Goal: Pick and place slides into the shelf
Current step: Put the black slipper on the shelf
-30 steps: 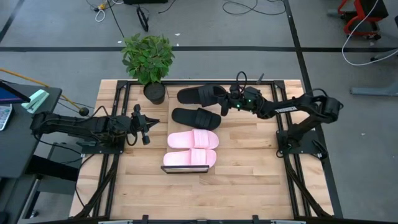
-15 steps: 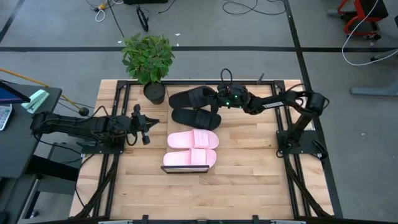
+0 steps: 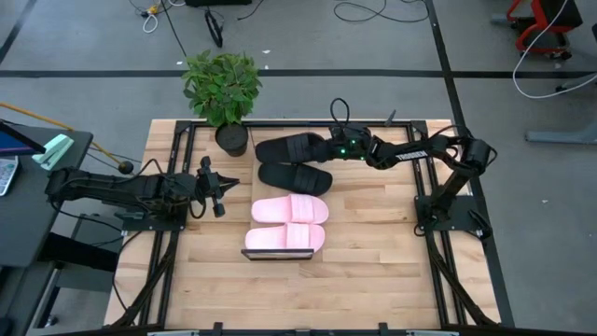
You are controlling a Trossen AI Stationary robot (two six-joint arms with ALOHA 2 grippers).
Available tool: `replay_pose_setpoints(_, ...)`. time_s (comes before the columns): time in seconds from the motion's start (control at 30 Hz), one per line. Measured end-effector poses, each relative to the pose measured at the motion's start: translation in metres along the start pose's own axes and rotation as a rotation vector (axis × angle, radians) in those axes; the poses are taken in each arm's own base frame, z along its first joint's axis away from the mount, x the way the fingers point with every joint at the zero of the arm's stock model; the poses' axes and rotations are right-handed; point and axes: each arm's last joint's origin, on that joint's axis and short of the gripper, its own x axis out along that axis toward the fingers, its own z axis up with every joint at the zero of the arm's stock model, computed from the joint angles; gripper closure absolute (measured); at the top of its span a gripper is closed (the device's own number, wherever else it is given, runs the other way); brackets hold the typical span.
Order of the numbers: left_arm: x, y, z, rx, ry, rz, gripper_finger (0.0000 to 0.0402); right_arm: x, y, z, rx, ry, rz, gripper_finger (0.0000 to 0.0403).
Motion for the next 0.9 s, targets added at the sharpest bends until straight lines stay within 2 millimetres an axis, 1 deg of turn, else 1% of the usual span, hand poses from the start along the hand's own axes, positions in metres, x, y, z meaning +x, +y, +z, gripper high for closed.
replay_pose_setpoints(0.2,0.0,0.0,0.0,-0.001,0.0,0.0,0.0378,0.0,-0.001,-0.001,0.065,0.03,0.003,0.0395)
replay_pose_setpoints(0.43,0.0,0.0,0.0,-0.001,0.0,0.0,0.0369,-0.002,-0.006,0.002,0.141,0.079,0.023,0.0395)
replay_pose_setpoints(0.6,0.0,0.0,0.0,-0.001,0.0,0.0,0.037,-0.003,-0.009,0.005,0.149,0.077,0.016,0.0395)
replay_pose_setpoints(0.8,0.0,0.0,0.0,0.001,0.002,0.0,0.0378,0.002,0.001,0.016,0.118,0.068,0.042,0.0395)
replay_pose_setpoints(0.9,0.0,0.0,0.0,0.001,0.003,0.0,0.0375,0.006,0.007,0.023,0.092,0.103,0.012,0.0395)
